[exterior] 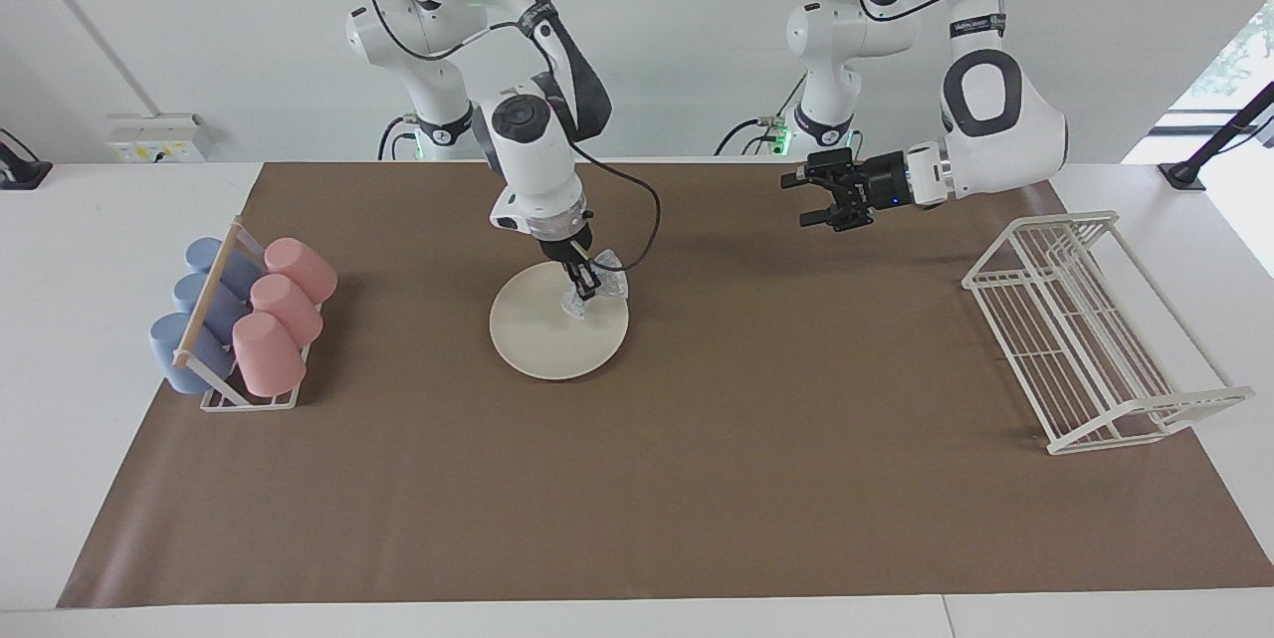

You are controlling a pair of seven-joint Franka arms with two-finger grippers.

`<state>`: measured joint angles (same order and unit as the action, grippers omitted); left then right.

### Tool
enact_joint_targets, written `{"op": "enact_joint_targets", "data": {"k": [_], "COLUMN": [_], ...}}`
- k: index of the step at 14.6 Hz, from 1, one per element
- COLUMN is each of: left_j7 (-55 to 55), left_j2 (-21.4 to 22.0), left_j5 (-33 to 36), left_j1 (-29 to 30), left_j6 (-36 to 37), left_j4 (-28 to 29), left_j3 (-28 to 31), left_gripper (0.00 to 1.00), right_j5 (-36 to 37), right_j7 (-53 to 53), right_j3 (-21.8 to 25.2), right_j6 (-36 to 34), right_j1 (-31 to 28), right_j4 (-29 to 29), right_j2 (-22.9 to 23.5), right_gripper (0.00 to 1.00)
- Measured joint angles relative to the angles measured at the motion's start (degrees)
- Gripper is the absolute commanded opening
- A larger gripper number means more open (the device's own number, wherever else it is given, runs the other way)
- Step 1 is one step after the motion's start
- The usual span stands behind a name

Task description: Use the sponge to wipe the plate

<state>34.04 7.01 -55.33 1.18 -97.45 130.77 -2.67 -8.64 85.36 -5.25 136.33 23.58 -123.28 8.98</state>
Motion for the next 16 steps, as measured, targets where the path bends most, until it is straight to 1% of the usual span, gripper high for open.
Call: {"op": "enact_joint_targets", "data": {"k": [3, 7, 9, 13, 16], "left_j7": [-0.26, -3.50, -4.40, -8.46, -12.68], "left_j2": [-0.01, -0.30, -0.41, -0.45, -0.45], "left_j5": [7.18, 16.51, 18.89, 22.71, 24.76], "left_j1": [0.01, 0.02, 0.03, 0.07, 0.07], "left_j6": [-2.17, -6.11, -7.36, -9.91, -10.67], "left_j4": [-0.96, -3.00, -3.10, -3.12, -3.24], "left_j3": [0.01, 0.01, 0.03, 0.12, 0.11], "left_gripper": [1.00, 1.00, 1.00, 1.00, 1.00], "right_j5": [0.00, 0.00, 0.00, 0.00, 0.00], "right_j7": [-0.15, -1.79, -4.73, -13.94, -17.76], "right_j3": [-0.01, 0.03, 0.01, 0.06, 0.05], "right_j6": [0.17, 0.25, 0.25, 0.25, 0.25], "right_j1": [-0.02, -0.35, -1.68, -6.83, -7.95], "right_j4": [-0.31, -0.35, -0.45, -0.57, -0.62], "right_j2": [1.92, 2.92, 2.96, 2.96, 2.98], "right_gripper": [0.00, 0.00, 0.00, 0.00, 0.00]}}
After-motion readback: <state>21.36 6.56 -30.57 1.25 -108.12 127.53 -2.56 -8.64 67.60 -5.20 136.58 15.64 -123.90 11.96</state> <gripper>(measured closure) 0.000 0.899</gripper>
